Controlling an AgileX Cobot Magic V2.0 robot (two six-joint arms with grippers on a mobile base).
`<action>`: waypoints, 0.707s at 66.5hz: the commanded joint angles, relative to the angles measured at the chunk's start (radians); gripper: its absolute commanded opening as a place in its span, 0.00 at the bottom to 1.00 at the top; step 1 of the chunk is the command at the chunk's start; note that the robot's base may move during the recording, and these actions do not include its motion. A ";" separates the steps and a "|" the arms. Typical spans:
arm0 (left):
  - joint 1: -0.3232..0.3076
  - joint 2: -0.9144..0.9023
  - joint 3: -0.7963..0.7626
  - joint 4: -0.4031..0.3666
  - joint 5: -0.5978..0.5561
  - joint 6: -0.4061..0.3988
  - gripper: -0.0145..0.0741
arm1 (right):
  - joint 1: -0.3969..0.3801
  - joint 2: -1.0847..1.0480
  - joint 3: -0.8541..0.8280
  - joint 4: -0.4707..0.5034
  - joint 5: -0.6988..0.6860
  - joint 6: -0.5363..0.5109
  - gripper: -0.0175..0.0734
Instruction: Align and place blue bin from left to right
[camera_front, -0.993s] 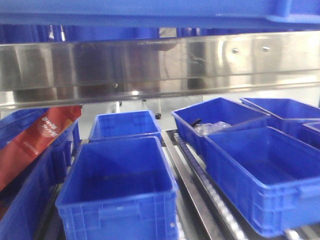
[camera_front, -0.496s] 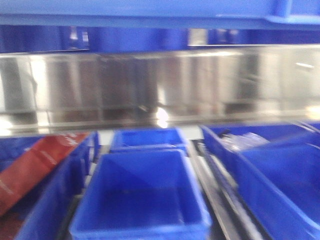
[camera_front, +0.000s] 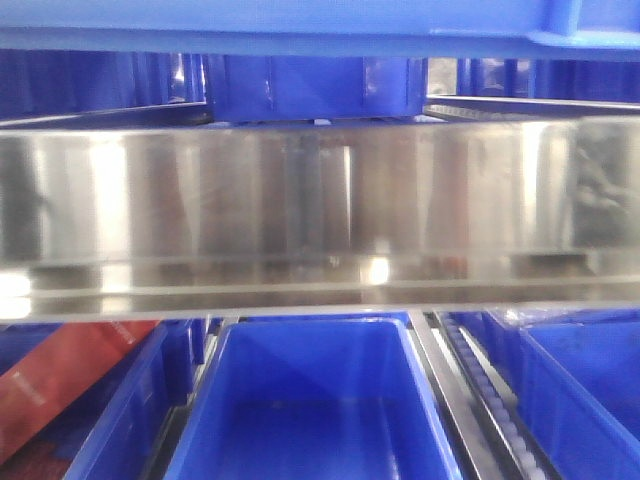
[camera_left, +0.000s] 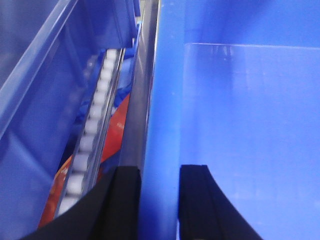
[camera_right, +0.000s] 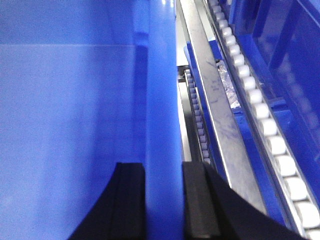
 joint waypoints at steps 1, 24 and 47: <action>-0.022 -0.002 -0.014 0.000 -0.093 -0.014 0.04 | 0.021 -0.002 -0.010 0.030 -0.306 -0.007 0.01; -0.022 -0.002 -0.014 0.003 -0.093 -0.014 0.04 | 0.021 -0.002 -0.010 0.030 -0.306 -0.007 0.01; -0.022 -0.002 -0.014 0.005 -0.093 -0.014 0.04 | 0.021 -0.002 -0.010 0.030 -0.306 -0.007 0.01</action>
